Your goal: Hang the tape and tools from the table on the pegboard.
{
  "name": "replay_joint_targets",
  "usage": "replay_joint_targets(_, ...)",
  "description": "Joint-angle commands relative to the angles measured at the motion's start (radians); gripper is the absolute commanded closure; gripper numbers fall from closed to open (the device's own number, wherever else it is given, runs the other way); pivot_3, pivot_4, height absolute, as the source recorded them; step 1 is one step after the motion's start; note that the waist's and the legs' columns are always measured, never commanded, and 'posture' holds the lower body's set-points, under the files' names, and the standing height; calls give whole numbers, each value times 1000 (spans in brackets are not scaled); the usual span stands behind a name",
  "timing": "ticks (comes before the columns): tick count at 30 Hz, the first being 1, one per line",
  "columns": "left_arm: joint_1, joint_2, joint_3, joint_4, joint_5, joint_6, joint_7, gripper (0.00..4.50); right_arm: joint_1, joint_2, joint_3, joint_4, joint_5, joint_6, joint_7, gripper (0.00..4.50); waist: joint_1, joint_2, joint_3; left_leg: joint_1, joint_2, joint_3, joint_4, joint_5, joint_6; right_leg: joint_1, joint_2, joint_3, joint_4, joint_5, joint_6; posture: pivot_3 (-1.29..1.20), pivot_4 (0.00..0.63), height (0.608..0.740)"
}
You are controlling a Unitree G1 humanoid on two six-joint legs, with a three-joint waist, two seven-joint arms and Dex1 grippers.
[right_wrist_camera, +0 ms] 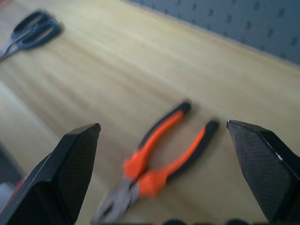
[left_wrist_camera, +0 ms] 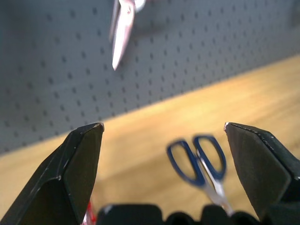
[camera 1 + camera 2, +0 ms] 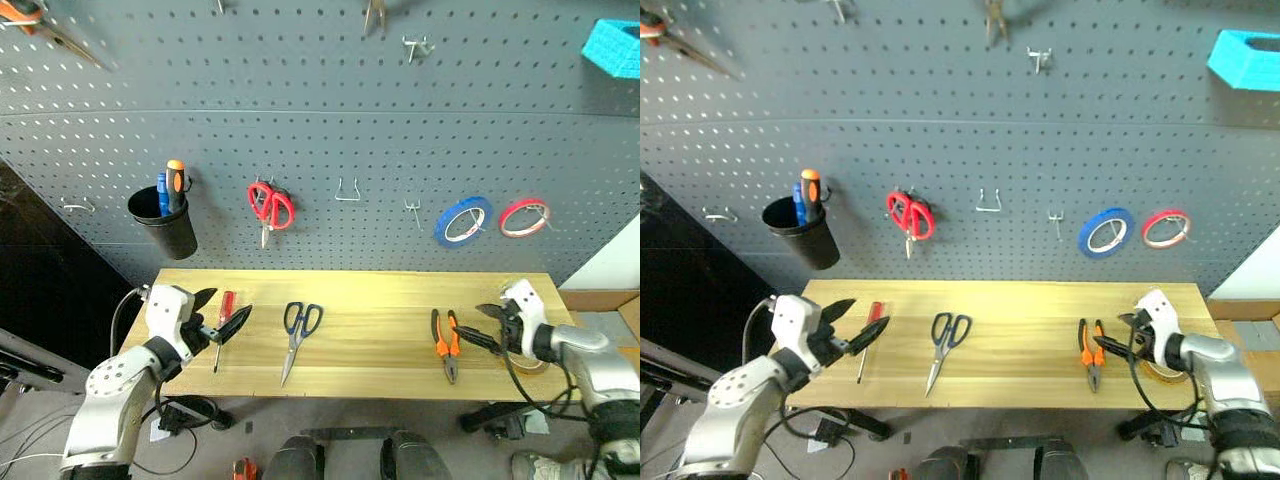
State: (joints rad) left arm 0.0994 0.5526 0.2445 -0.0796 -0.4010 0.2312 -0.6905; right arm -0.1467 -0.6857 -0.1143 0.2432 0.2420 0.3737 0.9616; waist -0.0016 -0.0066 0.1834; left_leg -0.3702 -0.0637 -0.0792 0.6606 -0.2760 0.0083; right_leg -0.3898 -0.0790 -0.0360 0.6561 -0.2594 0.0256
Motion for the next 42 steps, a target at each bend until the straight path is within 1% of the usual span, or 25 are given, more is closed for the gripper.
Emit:
replay_joint_targets(1, 9, -3, 12, -155, -70, 62, 5, 65, 21, -43, -65, -136, 54, 64, -12, 0, 0, -1, 22, -2, 0, 0, 0, 0, 0, -1, 0, 0, -1, 0, 0, -14, 273, 740)
replay_joint_targets(3, 10, -6, 17, -183, -87, 87, 12, 65, 32, -50, -76, -170, 67, 93, -20, 0, 0, -4, 37, -8, 1, 0, 1, 0, 0, -7, 0, -1, -2, 1, -1, -15, 281, 740)
replay_joint_targets(5, 11, -7, 24, -191, -100, 101, 13, 65, 41, -56, -79, -194, 73, 113, -28, 0, -1, -4, 41, -17, 1, 1, 1, 0, 0, -16, 0, -1, -2, 2, -2, -17, 277, 740)
replay_joint_targets(10, 11, 22, -19, -254, -117, 151, -33, 65, 50, -57, -97, -218, 89, 147, -53, 0, 0, -4, 54, -19, 1, 0, 0, -2, 1, -16, 0, -3, -6, 2, -2, -29, 271, 740)
replay_joint_targets(14, -6, 33, -155, -329, -104, 199, -83, 65, 57, -64, -110, -200, 79, 165, -91, 0, 0, -3, 56, -23, 1, 1, 1, -3, 2, -16, -1, -4, -11, 2, -1, -36, 271, 740)
replay_joint_targets(17, -29, 35, -244, -334, -51, 196, -89, 65, 63, -69, -112, -204, 69, 186, -125, 0, 1, -5, 59, -23, 0, 1, 2, -4, 3, -16, -2, -4, -11, 3, 0, -42, 279, 740)
replay_joint_targets(19, -72, 10, -349, -283, 47, 163, -67, 65, 50, -72, -99, -197, 35, 248, -195, 0, 1, -3, 62, -23, 0, 1, 2, -4, 3, -16, -2, -4, -11, 3, 0, -52, 279, 740)
replay_joint_targets(20, -95, -12, -391, -265, 73, 160, -56, 65, 39, -73, -92, -192, 19, 290, -232, 0, 1, -2, 63, -23, 0, 1, 2, -4, 3, -16, -2, -4, -11, 3, 0, -55, 281, 740)
replay_joint_targets(22, -139, -69, -447, -242, 82, 170, -47, 65, 17, -82, -72, -188, -6, 345, -273, 0, 0, -2, 65, -24, -1, 2, 2, -4, 3, -16, -2, -4, -11, 3, 0, -63, 287, 740)
replay_joint_targets(25, -188, -150, -496, -190, 85, 166, -46, 65, -3, -99, -58, -180, -16, 394, -285, 0, -2, -3, 69, -24, 0, 3, 3, -4, 3, -17, -2, -4, -11, 3, 0, -74, 295, 740)
replay_joint_targets(27, -224, -210, -519, -122, 86, 158, -43, 65, -14, -113, -35, -161, -29, 410, -283, 0, -4, -3, 71, -24, 0, 3, 3, -4, 3, -17, -2, -4, -10, 3, 0, -81, 302, 740)
replay_joint_targets(29, -253, -239, -568, -74, 126, 123, -58, 65, -26, -121, -17, -141, -40, 425, -282, 0, -6, -4, 74, -24, 0, 2, 2, -4, 3, -17, -2, -4, -10, 3, 0, -89, 308, 740)
replay_joint_targets(31, -276, -282, -605, -61, 135, 122, -59, 65, -46, -123, -5, -115, -34, 461, -273, 0, -10, -5, 81, -24, 0, 3, 3, -4, 3, -17, -1, -4, -9, 3, 0, -94, 314, 740)
replay_joint_targets(34, -289, -308, -651, -72, 151, 127, -66, 65, -93, -112, 1, -44, -38, 497, -291, 0, -21, -7, 91, -24, 0, 3, 4, -4, 4, -17, -2, -4, -10, 3, 1, -97, 335, 740)
replay_joint_targets(36, -287, -309, -669, -85, 163, 134, -64, 65, -129, -92, 1, 25, -42, 487, -310, 0, -27, -7, 98, -25, 0, 4, 4, -4, 4, -17, -2, -3, -10, 4, 2, -91, 343, 740)
replay_joint_targets(39, -271, -301, -653, -119, 152, 153, -55, 65, -148, -77, 36, 80, -60, 455, -310, 0, -28, -8, 111, -24, 0, 4, 4, -4, 4, -17, -2, -3, -9, 4, 2, -76, 354, 740)
replay_joint_targets(42, -244, -271, -641, -165, 142, 173, -60, 65, -168, -57, 62, 132, -88, 433, -328, 0, -31, -7, 117, -24, 1, 4, 4, -4, 4, -17, -2, -3, -9, 4, 2, -54, 362, 740)
